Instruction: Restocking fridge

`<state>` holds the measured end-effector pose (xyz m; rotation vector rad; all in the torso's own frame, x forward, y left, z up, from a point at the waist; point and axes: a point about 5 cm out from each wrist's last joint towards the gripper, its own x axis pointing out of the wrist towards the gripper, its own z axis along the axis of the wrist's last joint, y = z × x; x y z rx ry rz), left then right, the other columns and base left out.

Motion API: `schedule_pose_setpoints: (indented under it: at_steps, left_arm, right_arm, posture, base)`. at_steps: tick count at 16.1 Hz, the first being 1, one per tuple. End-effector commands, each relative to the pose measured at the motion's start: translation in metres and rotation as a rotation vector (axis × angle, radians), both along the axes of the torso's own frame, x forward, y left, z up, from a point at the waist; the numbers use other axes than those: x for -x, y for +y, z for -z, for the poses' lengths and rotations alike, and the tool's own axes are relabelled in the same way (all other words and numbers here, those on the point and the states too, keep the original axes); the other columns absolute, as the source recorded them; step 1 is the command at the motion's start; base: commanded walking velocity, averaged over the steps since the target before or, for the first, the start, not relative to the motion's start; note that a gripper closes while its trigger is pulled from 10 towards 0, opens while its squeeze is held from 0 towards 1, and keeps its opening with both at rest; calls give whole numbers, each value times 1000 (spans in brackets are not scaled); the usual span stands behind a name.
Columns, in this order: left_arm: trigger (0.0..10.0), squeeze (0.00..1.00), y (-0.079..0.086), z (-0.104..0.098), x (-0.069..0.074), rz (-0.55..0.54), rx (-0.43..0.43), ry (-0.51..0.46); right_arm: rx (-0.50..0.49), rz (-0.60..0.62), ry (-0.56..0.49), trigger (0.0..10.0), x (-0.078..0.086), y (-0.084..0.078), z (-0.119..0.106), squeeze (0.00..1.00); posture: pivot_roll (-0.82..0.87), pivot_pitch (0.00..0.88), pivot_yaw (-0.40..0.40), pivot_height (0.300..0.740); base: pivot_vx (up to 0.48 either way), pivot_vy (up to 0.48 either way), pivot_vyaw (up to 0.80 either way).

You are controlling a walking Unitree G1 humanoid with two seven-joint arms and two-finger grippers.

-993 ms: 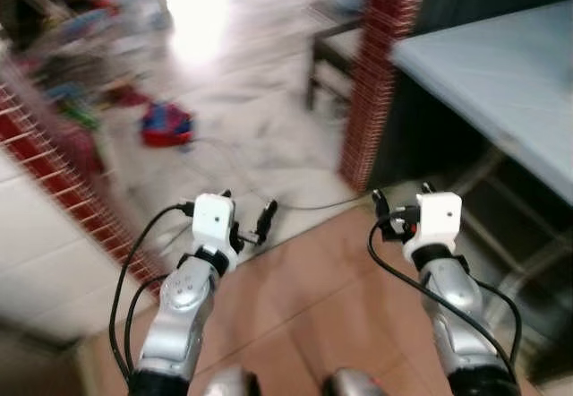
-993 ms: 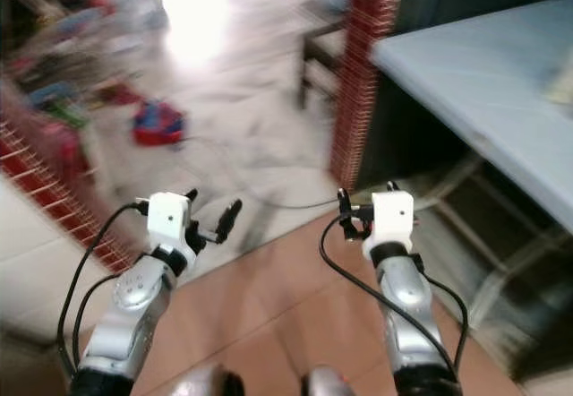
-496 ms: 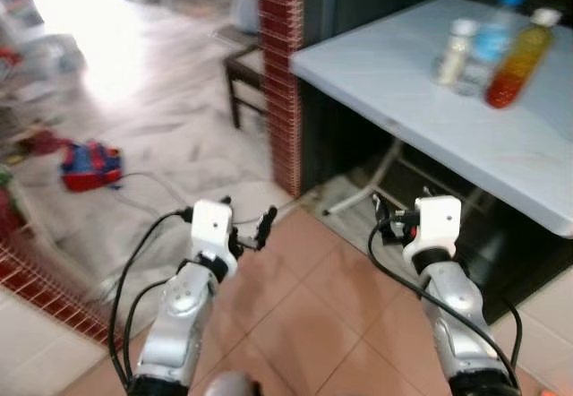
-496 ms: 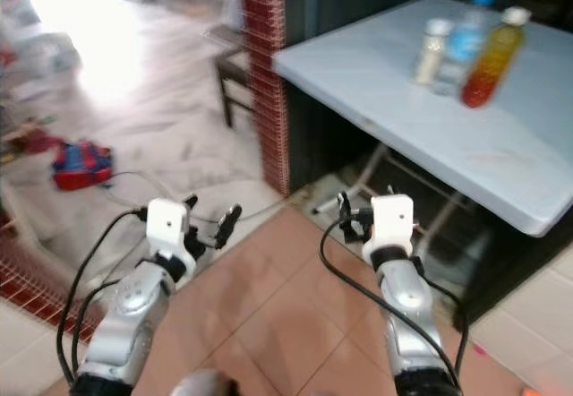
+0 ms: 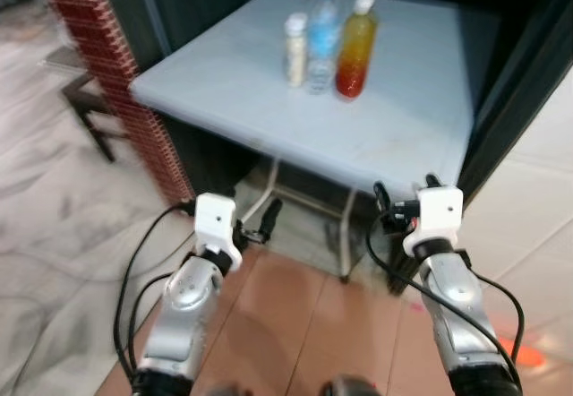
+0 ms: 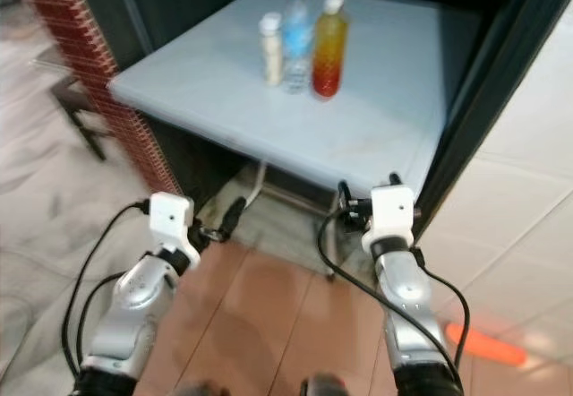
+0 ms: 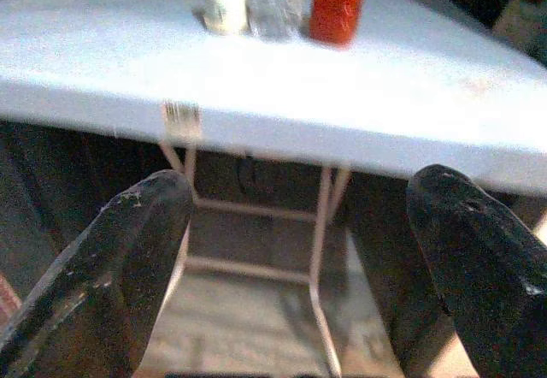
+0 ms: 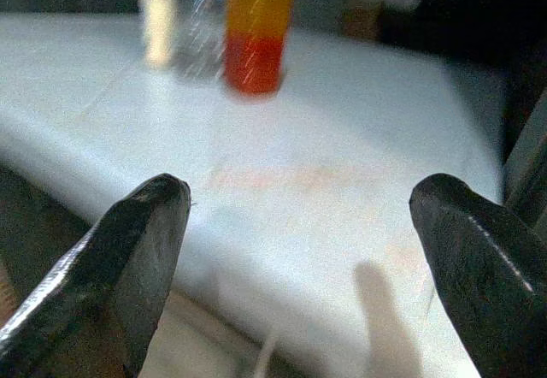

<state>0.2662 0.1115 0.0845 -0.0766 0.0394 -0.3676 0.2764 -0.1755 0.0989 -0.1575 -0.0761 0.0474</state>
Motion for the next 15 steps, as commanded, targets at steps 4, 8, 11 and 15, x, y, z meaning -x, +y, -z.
schedule_pose_setpoints:
  at_steps: [4, 8, 11, 15]
  left_arm:
    - [10000, 0, 12, -5, -1, -40, 8, -21]
    - [10000, 0, 12, -5, -3, -42, 12, -9]
    - [10000, 0, 13, -7, -3, -59, -8, -29]
    - [10000, 0, 18, -18, -11, -102, -57, -75]
  right_arm:
    - [116, 12, -68, 10000, -7, 13, -15, 0]
    - [50, 18, -70, 10000, -11, 16, -20, 0]
    - [68, 22, -46, 10000, -11, 16, -16, 0]
    - [100, 8, -135, 10000, -17, 15, -32, 0]
  posture:
    - [-11, 57, 61, 740]
    - [-11, 56, 63, 740]
    - [-7, 52, 64, 740]
    - [13, 74, 66, 740]
  base:
    - [361, 254, 0]
    - [325, 352, 0]
    - [313, 364, 0]
    - [0, 0, 0]
